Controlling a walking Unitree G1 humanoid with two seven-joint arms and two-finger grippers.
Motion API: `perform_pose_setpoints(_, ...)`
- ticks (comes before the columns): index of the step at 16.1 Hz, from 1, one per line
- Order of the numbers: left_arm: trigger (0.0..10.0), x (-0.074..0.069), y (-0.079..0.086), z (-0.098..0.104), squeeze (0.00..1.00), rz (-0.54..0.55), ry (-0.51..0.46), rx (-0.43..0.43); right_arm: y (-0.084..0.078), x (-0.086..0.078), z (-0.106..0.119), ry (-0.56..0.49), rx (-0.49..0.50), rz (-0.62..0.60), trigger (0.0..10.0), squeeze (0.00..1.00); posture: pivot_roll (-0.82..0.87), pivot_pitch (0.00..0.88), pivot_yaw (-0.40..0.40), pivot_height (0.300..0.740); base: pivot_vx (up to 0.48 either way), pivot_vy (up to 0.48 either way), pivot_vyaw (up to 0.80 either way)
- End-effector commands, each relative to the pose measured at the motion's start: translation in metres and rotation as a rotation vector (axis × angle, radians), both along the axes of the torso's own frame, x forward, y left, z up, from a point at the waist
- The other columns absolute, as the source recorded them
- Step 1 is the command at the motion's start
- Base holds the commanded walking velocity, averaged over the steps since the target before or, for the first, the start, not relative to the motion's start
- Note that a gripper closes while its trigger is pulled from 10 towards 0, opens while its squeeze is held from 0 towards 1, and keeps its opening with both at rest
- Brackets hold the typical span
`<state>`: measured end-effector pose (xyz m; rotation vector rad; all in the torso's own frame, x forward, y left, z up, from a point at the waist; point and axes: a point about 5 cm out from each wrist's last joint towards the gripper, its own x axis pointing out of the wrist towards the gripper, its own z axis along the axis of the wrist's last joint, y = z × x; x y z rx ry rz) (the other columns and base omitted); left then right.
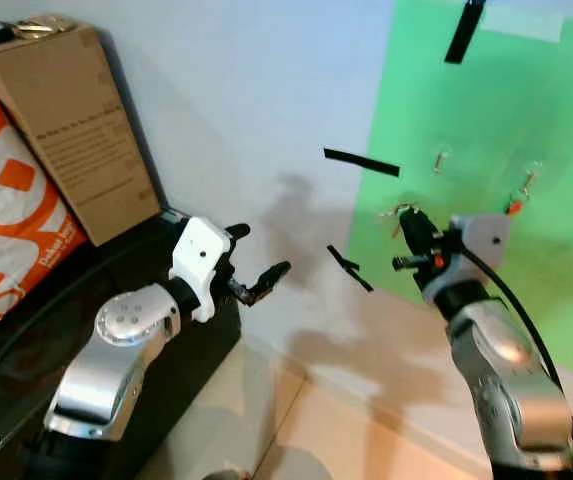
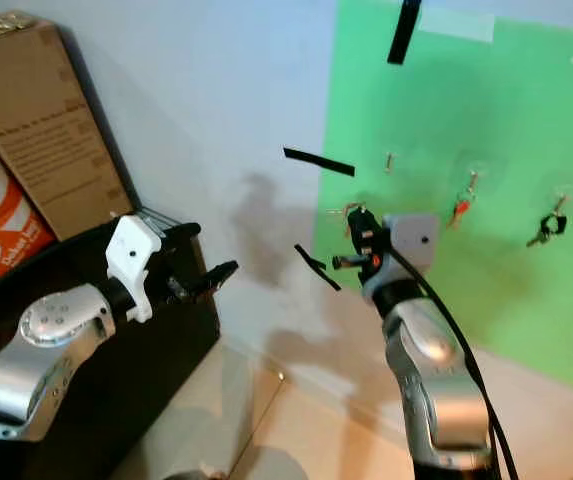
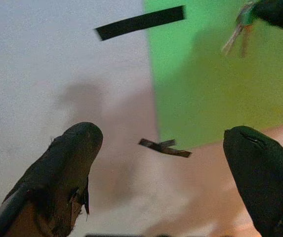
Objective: Hang keys on a hook
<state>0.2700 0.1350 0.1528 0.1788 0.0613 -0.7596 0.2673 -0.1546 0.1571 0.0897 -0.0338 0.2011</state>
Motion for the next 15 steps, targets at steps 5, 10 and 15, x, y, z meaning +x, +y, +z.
perform_pose_setpoints(5,10.0,-0.005,-0.010,0.013,0.00,-0.163,0.012,-0.043,-0.001,0.022,0.017,-0.042,0.086,0.024,10.0,0.00,-0.02,0.000,0.055,0.740,0.000,0.000,0.00)
perform_pose_setpoints(10,10.0,-0.006,-0.010,0.012,0.00,-0.187,0.023,-0.040,-0.011,0.040,0.031,-0.090,0.113,-0.014,10.0,0.00,-0.01,0.000,0.054,0.740,0.000,0.000,0.00)
perform_pose_setpoints(15,10.0,-0.007,-0.011,0.013,0.00,-0.206,0.030,-0.040,-0.023,0.053,0.036,-0.109,0.167,-0.085,10.0,0.00,-0.01,0.000,0.057,0.740,0.000,0.000,0.00)
